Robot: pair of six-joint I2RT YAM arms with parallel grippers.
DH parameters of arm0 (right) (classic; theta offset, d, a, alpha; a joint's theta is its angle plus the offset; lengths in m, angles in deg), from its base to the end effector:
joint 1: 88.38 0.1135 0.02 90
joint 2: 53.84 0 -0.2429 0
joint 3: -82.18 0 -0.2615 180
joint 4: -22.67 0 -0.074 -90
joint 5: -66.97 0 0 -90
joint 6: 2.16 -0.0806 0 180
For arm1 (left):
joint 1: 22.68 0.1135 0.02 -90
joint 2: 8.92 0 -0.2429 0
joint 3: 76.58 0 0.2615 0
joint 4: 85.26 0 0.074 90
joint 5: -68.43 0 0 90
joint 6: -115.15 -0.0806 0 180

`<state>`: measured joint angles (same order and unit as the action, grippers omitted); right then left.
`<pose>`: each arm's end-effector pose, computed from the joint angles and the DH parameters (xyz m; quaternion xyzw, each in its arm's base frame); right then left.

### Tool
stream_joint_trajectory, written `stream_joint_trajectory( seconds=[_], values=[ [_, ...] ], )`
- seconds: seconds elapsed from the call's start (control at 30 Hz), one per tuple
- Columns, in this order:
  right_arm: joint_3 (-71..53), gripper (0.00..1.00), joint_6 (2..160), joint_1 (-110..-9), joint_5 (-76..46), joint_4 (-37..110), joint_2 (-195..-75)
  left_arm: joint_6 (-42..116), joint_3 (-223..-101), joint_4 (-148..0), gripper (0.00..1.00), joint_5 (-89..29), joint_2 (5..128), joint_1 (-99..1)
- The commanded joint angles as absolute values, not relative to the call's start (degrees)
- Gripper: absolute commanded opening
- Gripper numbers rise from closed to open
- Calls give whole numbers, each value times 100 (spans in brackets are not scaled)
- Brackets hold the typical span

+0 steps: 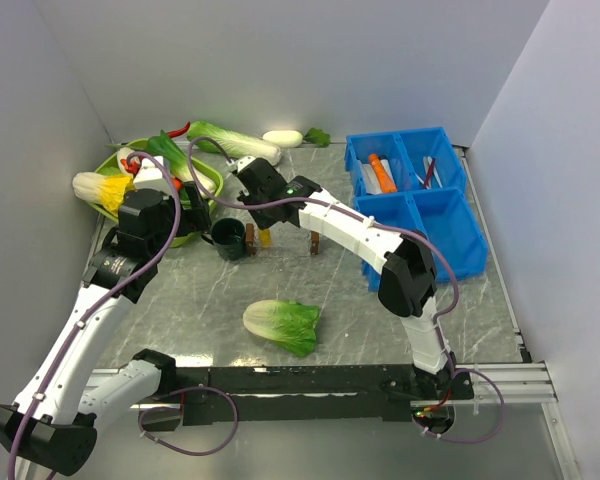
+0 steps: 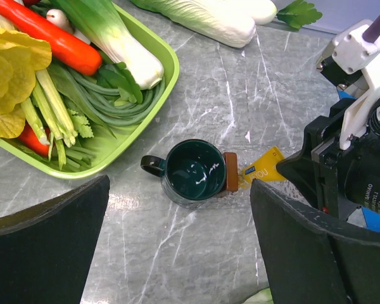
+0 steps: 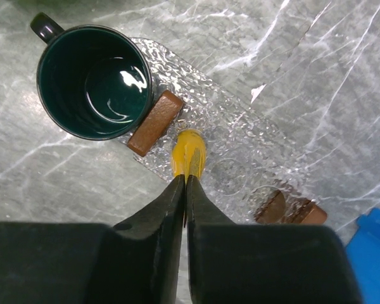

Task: Prepare toiletry sets of a toothbrush and toothpaste on the tray

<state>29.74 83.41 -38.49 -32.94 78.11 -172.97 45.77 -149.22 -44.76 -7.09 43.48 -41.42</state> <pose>0.3337 0.3746 0.2518 -0.3290 0.8672 0.0951 0.3615 0.2525 -0.0644 0.3438 -0.0854 0.8126 -0.0936 0.5689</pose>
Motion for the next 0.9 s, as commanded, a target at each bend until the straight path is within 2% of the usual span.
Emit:
stream_joint_trajectory(
  seconds=[0.0,0.07,0.2,0.37,0.47,0.57,0.6,0.87],
  values=[
    [3031,22,8397,-3837,-3296,7646,-17382,4501,-14996,-4704,96,-680,4355,-4158],
    [3031,27,8379,-3846,-3296,7646,-17364,4501,-14996,-4704,96,-680,4355,-4158],
    [3031,43,8344,-3846,-3366,7619,-17302,4510,-14988,-4704,96,-671,4355,-4158],
    [3058,52,8283,-3855,-3384,7575,-17259,4519,-14979,-4695,96,-645,4338,-4167],
    [3154,60,8151,-3898,-3349,7654,-17250,4545,-14996,-4660,96,-496,4338,-4167],
    [3190,70,7984,-4004,-3313,7628,-17119,4536,-15023,-4625,96,-294,4346,-4167],
    [3163,77,7888,-4039,-3287,7611,-17074,4536,-15040,-4599,96,-241,4346,-4167],
    [2777,91,7553,-4435,-2575,7110,-16468,4721,-15303,-4388,96,-109,4478,-4167]
  ],
)
